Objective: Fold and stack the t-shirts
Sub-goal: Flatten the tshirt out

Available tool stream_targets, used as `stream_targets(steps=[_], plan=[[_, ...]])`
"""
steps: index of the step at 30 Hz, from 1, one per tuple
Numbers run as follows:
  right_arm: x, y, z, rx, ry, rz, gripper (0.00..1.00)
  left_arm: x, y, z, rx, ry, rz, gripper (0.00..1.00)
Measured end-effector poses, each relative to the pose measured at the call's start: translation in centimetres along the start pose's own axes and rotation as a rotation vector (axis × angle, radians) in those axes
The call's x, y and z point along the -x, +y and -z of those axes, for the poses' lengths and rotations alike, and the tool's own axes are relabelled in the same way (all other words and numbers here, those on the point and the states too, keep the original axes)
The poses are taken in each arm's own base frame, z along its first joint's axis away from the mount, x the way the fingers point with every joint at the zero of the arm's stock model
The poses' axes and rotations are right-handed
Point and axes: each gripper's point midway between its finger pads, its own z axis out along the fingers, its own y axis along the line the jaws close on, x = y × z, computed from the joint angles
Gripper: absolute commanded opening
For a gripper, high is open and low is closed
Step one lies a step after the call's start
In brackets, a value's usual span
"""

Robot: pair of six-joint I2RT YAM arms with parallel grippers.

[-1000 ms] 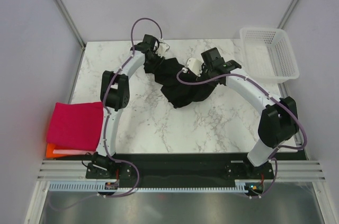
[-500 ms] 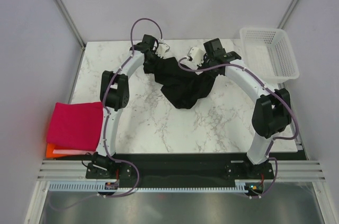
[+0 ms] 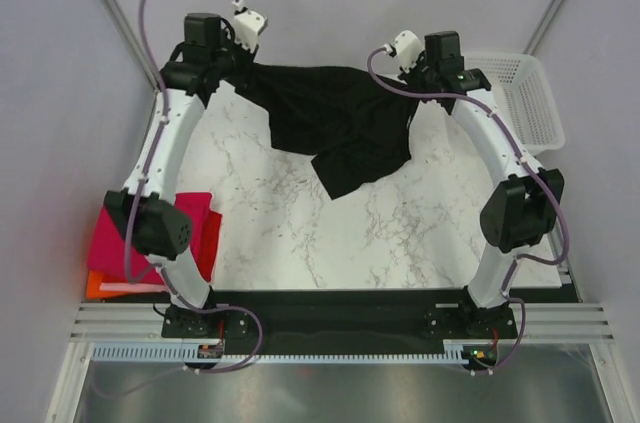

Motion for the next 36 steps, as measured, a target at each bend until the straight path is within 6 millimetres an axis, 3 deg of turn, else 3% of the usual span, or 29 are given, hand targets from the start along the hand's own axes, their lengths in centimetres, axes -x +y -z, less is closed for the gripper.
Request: stream_targets(steps=[3, 7, 12, 16, 20, 22, 25, 26, 27, 29, 31, 33, 34, 36], plan=[[0.1, 0.9, 2.8, 0.028, -0.037, -0.005, 0.0, 3.1, -0.7, 7.3, 0.02, -0.118, -0.017, 0.02], [1.3, 1.7, 8.4, 0.052, -0.132, 0.003, 0.0, 2.1, -3.3, 12.7, -0.011, -0.144, -0.026, 0.02], [4.2, 0.3, 15.4, 0.001, -0.292, -0.009, 0.0, 0.9, -4.3, 14.9, -0.027, -0.127, -0.025, 0.02], [5.8, -0.5, 17.5, -0.03, -0.376, -0.009, 0.0, 1.4, -4.0, 14.4, -0.024, -0.132, -0.042, 0.04], [5.5, 0.3, 14.3, 0.006, -0.352, -0.015, 0.0, 0.6, -3.6, 10.6, -0.039, -0.095, -0.062, 0.05], [4.0, 1.6, 10.7, 0.055, -0.293, -0.025, 0.0, -0.7, -3.5, 6.8, -0.056, -0.045, -0.057, 0.04], [0.1, 4.0, 4.5, 0.149, -0.164, -0.061, 0.03, -3.9, -3.3, -1.1, -0.09, 0.059, -0.04, 0.08], [-1.3, 4.7, 2.6, 0.176, -0.123, -0.073, 0.1, -5.1, -3.0, -4.1, -0.092, 0.096, -0.036, 0.13], [-2.7, 5.2, 0.6, 0.198, -0.079, -0.089, 0.31, -6.3, -2.8, -6.8, -0.092, 0.131, -0.033, 0.17], [-5.3, 5.6, -3.2, 0.222, 0.003, -0.13, 0.49, -7.9, -1.8, -12.0, -0.057, 0.17, -0.037, 0.29], [-6.6, 5.1, -6.2, 0.219, 0.05, -0.172, 0.56, -9.0, -0.6, -15.4, -0.005, 0.197, -0.04, 0.38], [-7.3, 3.7, -7.9, 0.199, 0.06, -0.214, 0.54, -9.8, 0.4, -16.9, 0.045, 0.22, -0.042, 0.43], [-7.5, 3.0, -7.8, 0.194, 0.058, -0.229, 0.53, -10.3, 0.6, -16.7, 0.062, 0.24, -0.038, 0.51], [-7.2, 1.4, -6.3, 0.205, 0.02, -0.26, 0.52, -9.6, 1.1, -15.5, 0.095, 0.237, -0.024, 0.57]])
